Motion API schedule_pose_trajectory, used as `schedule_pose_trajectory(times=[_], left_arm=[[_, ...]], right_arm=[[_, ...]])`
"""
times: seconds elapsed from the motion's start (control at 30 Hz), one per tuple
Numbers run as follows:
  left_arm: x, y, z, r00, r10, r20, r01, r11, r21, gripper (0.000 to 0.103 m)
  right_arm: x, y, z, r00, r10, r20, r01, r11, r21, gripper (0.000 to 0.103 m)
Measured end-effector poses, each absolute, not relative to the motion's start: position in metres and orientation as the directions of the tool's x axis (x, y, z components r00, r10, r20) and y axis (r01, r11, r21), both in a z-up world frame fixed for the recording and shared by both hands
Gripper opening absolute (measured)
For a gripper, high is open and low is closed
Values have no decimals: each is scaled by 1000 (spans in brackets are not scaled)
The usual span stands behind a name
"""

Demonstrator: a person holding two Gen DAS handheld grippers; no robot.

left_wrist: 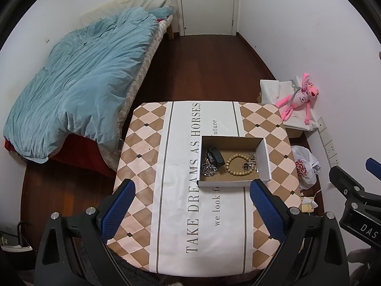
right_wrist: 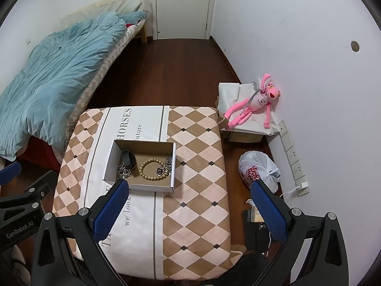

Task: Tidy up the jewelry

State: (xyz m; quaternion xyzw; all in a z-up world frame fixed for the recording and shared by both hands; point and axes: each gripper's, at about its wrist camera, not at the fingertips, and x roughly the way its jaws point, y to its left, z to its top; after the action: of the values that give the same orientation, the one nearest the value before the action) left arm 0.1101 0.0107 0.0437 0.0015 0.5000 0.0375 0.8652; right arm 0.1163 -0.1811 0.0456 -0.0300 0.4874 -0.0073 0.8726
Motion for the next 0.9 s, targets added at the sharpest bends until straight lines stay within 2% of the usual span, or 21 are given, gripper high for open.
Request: schedule_pose_trajectory(times=[0.9], left_arm=[[112,13,41,498,67,-865,-63,997,41,98]], right_arm=[[120,-178,35,510,-35,-860,-14,999,-49,103]])
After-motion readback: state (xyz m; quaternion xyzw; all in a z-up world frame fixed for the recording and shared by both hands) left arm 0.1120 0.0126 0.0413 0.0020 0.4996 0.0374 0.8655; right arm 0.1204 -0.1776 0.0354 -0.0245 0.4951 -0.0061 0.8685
